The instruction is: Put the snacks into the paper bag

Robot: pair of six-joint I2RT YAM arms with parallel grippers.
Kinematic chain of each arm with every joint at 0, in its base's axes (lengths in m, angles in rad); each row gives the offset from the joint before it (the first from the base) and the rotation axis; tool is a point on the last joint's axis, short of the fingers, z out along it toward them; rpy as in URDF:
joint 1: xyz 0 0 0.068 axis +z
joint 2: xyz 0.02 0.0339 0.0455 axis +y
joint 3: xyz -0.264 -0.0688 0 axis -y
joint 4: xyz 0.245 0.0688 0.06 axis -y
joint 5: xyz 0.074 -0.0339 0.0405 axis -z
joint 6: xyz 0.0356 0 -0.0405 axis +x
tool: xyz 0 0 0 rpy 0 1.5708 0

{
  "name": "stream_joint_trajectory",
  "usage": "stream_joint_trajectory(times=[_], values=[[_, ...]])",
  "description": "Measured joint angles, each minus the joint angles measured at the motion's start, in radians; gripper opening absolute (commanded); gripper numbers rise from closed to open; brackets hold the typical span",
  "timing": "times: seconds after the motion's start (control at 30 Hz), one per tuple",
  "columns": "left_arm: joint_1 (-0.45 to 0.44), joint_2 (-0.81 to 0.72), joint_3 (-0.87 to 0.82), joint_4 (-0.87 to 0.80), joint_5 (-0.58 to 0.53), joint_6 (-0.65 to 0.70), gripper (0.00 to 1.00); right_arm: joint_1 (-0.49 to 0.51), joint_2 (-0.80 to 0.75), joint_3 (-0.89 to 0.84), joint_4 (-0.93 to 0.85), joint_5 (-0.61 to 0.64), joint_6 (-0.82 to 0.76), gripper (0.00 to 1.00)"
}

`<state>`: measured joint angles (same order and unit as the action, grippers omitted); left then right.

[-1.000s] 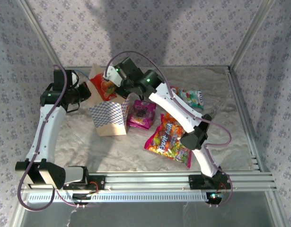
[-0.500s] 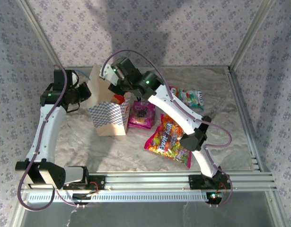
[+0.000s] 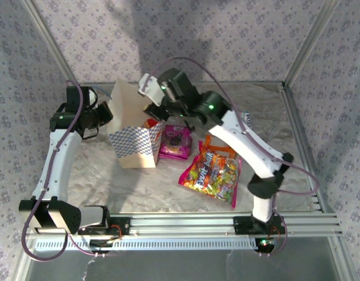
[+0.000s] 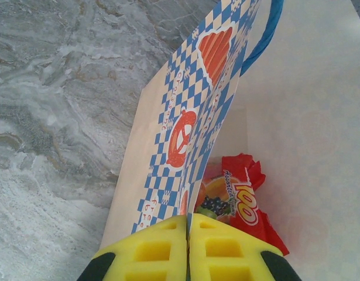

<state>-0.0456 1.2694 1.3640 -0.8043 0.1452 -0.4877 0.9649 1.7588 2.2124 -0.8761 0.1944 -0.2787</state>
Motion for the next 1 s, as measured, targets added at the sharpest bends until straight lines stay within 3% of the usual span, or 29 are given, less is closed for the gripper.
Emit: stream_joint_trajectory(times=[0.13, 0.23, 0.4, 0.63, 1.0], values=[[0.0, 0.0, 0.0, 0.0, -0.004, 0.0, 0.02, -0.003, -0.193, -0.253, 0.067, 0.025, 0.048, 0.67], [0.0, -0.001, 0.0, 0.0, -0.004, 0.0, 0.03, -0.013, -0.323, -0.448, 0.129, 0.061, 0.092, 0.79], [0.0, -0.008, -0.001, -0.004, -0.003, 0.0, 0.03, -0.074, -0.51, -0.699, 0.192, 0.095, 0.18, 0.81], [0.0, -0.017, -0.011, -0.004, -0.004, 0.0, 0.04, -0.142, -0.625, -0.78, 0.192, 0.08, 0.273, 0.86], [0.0, -0.018, -0.011, -0.007, -0.019, 0.008, 0.04, -0.253, -0.609, -0.89, 0.193, -0.024, 0.368, 0.88]])
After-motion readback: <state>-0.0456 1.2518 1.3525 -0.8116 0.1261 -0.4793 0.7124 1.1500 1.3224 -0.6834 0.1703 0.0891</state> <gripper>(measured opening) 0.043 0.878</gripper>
